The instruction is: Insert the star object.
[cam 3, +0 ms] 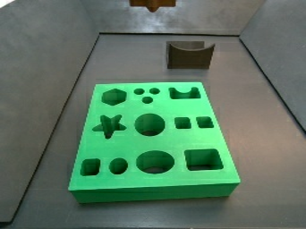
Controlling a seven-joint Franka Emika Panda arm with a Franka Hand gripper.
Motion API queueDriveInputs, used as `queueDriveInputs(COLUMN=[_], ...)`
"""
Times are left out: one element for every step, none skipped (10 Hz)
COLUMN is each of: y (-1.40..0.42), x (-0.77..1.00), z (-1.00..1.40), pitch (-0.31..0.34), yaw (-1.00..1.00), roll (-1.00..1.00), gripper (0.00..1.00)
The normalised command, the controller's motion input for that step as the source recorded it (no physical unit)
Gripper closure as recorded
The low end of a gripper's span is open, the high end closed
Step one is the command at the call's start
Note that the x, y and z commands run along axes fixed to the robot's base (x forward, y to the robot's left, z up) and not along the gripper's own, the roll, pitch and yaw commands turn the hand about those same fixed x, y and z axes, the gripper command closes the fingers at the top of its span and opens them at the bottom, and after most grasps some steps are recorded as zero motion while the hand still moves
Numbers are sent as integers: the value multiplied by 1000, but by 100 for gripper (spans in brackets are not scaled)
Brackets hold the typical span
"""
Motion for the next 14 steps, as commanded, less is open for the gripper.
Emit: queueDriveInputs(y=[-277,-277,-254,-229,-109,-94,-31,-17,-57,-100,-94,-23,-9,-43], x=[-546,-546,-543,-517,-334,-34,143,386,306,120,37,-91,-243,-234], z=[-1000,-1000,-1000,-1000,-1000,-1000,-751,-737,-646,-809,-894,-680,-303,-211], pitch=[0,0,0,0,0,-36,46,46,0,-37,-97,-120,-119,-131], yaw=[-6,-6,-37,0,297,506,283,0,-229,-203,-131,0,0,23], roll=[0,0,0,0,43,0,59,0,0,81,116,91,0,0], gripper=[100,100,100,100,100,100,100,100,100,100,100,100,100,100])
